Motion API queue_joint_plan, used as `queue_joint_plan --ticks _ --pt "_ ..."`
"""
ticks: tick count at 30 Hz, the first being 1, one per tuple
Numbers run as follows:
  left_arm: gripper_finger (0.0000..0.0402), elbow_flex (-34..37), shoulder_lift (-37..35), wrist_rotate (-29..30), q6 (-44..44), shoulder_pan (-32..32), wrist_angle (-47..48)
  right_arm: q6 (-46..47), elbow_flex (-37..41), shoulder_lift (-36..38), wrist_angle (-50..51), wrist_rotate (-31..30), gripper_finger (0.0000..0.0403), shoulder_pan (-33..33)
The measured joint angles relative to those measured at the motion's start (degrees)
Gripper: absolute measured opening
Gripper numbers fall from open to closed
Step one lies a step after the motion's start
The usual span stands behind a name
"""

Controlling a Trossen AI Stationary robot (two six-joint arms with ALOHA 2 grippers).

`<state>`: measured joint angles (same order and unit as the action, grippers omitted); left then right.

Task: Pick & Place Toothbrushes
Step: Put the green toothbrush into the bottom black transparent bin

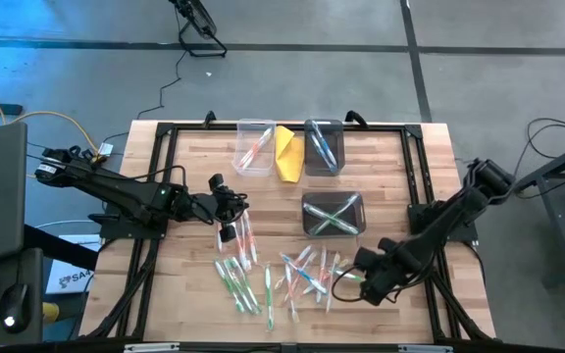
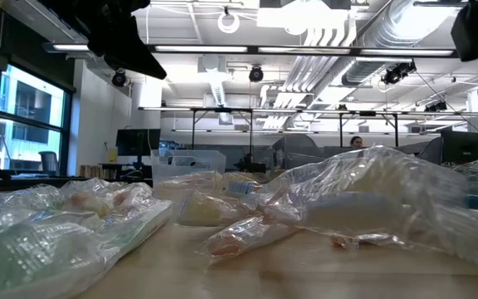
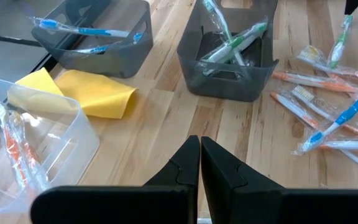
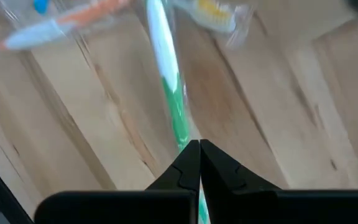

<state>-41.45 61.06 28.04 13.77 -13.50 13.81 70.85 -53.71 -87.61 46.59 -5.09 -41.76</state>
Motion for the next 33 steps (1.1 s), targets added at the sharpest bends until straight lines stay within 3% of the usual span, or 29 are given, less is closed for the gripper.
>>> queue_joint_plan --ticks 13,17,26,33 --pt "0.0010 0.00 0.00 0.06 -0.19 -0.02 -0.01 -2.08 0.00 -0.93 -0.58 0.74 0.0011 0.55" --pt "0.0010 0.01 -0.02 0.25 -0.14 0.00 -0.01 -2.82 0.00 -0.93 -2.13 0.93 0.0050 0.55" --pt "0.0010 0.00 0.00 0.21 0.01 -0.02 0.01 -9.02 0.02 -0.93 -3.32 0.47 0.0182 0.39" --pt "0.0010 0.00 0.00 0.19 0.01 -0.02 0.00 -9.62 0.04 -0.93 -3.34 -0.78 0.0211 0.39"
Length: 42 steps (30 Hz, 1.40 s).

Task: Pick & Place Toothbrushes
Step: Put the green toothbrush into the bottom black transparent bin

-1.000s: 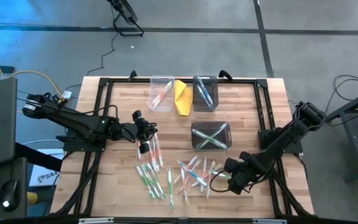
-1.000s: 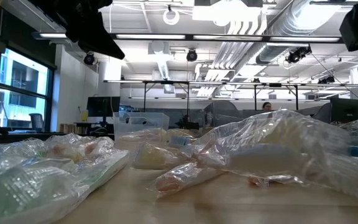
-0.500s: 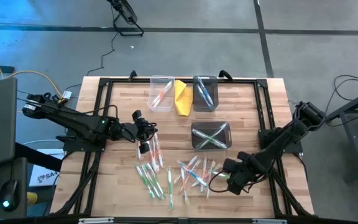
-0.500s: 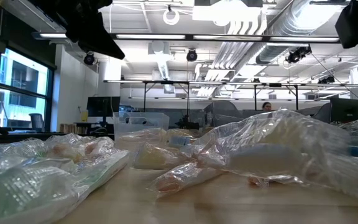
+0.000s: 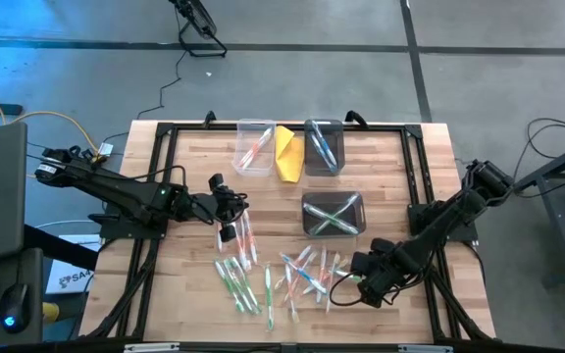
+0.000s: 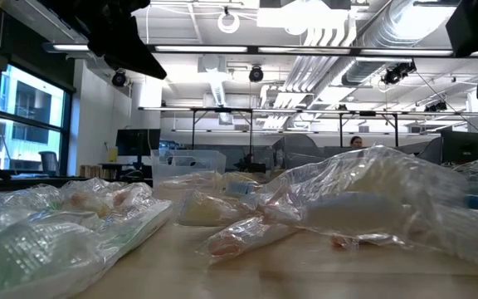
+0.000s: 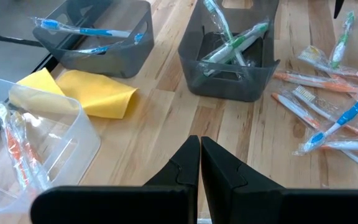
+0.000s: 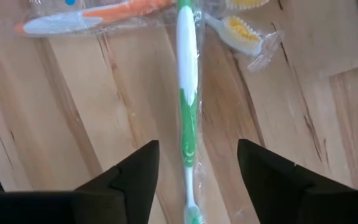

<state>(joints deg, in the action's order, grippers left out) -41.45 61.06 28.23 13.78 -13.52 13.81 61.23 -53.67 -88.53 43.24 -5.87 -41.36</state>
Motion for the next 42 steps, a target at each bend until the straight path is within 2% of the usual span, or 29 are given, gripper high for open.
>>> queue_joint_plan --ticks 10,25,42 --pt "0.0010 0.00 0.00 -0.04 0.00 0.01 0.01 0.07 2.09 0.00 -1.44 -1.71 0.0202 0.16" --pt "0.0010 0.00 0.00 -0.28 0.00 0.02 0.01 0.44 9.67 0.00 -12.66 -1.62 0.0201 0.22" --pt "0.0010 0.00 0.00 -0.15 0.02 0.00 0.01 1.95 13.49 0.24 -15.50 -2.10 0.0201 0.22"
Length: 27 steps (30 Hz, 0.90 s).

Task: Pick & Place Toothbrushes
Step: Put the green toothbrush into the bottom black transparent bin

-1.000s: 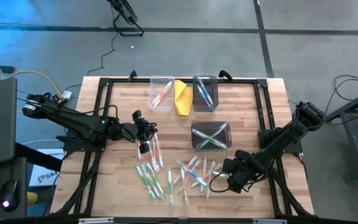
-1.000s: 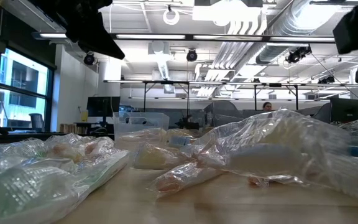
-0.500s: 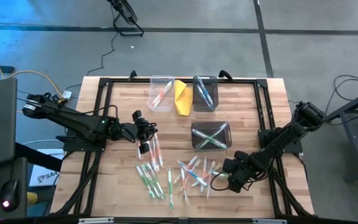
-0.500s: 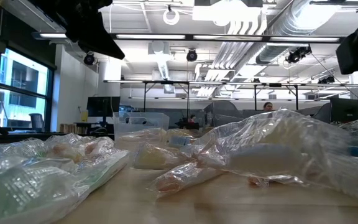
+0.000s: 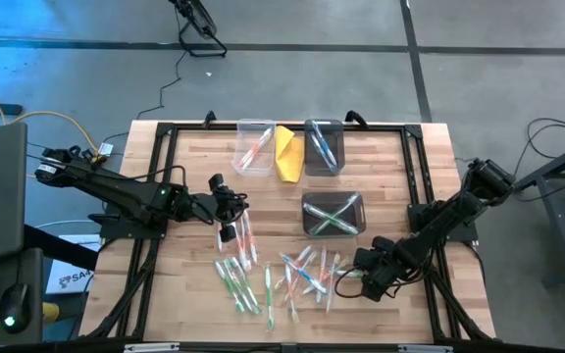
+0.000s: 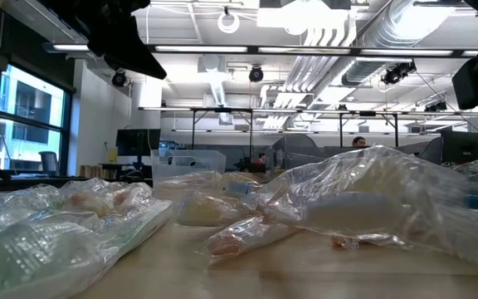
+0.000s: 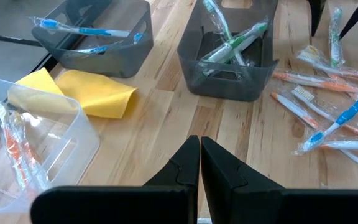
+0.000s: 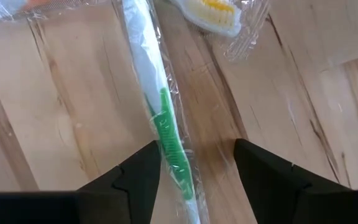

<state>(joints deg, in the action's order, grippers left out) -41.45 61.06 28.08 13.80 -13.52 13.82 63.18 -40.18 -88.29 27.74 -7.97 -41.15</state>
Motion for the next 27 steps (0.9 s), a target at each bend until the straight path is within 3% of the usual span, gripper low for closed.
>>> queue_joint_plan --ticks 5,20,27 --pt "0.0010 0.00 -0.01 0.17 0.00 0.02 0.00 -0.02 0.11 -0.04 -0.19 0.02 0.0180 0.00" --pt "0.0010 0.00 -0.01 0.13 0.00 0.01 0.01 -0.50 0.26 -0.11 1.11 -0.25 0.0031 0.04" --pt "0.0010 0.00 0.00 0.11 0.00 0.00 0.00 -1.51 0.35 1.80 -1.00 2.10 0.0014 -1.38"
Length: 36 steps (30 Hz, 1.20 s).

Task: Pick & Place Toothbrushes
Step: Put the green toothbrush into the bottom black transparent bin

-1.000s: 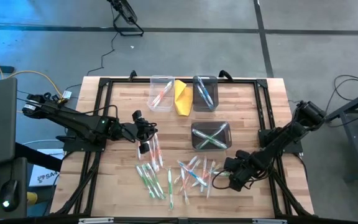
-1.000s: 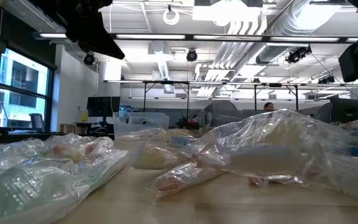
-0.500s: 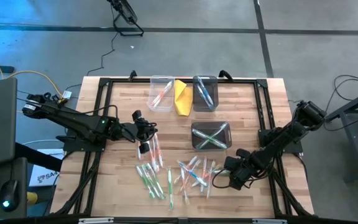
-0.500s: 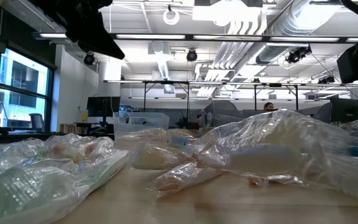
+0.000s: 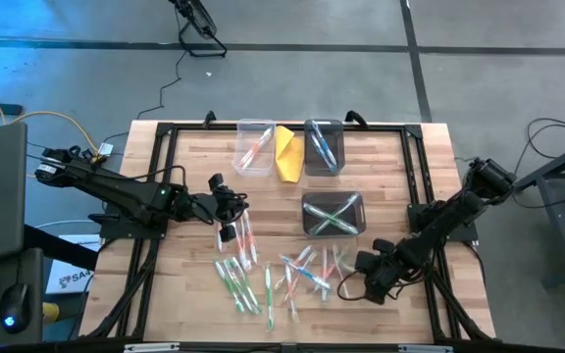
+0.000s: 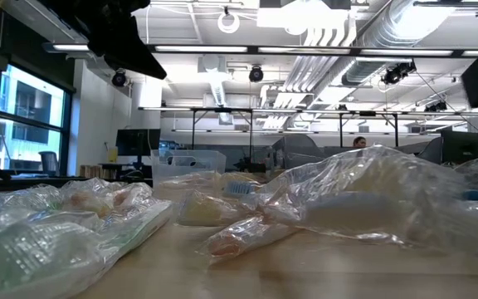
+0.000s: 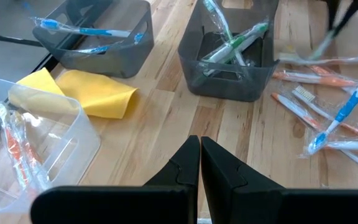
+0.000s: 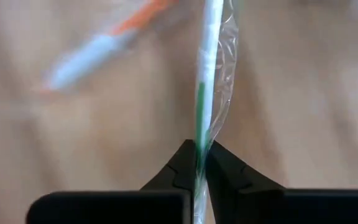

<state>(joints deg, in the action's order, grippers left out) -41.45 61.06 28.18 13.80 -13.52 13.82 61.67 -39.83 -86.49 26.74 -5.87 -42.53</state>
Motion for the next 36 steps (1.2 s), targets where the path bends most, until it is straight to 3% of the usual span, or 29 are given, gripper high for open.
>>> queue_joint_plan --ticks 16,24,29,36 --pt "0.0010 0.00 0.00 -0.23 0.00 0.01 0.01 -0.54 -0.09 10.70 -1.02 -3.25 0.0012 -1.79" --pt "0.0010 0.00 -0.01 -0.20 0.00 0.02 0.00 -2.21 -0.11 16.57 -1.07 -12.19 0.0012 -1.74" --pt "0.0010 0.00 0.00 -0.17 0.00 0.00 0.00 -8.28 -0.15 18.28 -4.47 -18.08 0.0012 -0.54" --pt "0.0010 0.00 -0.01 -0.15 0.00 0.00 0.02 -16.68 -0.17 18.61 -7.91 -19.75 0.0012 3.79"
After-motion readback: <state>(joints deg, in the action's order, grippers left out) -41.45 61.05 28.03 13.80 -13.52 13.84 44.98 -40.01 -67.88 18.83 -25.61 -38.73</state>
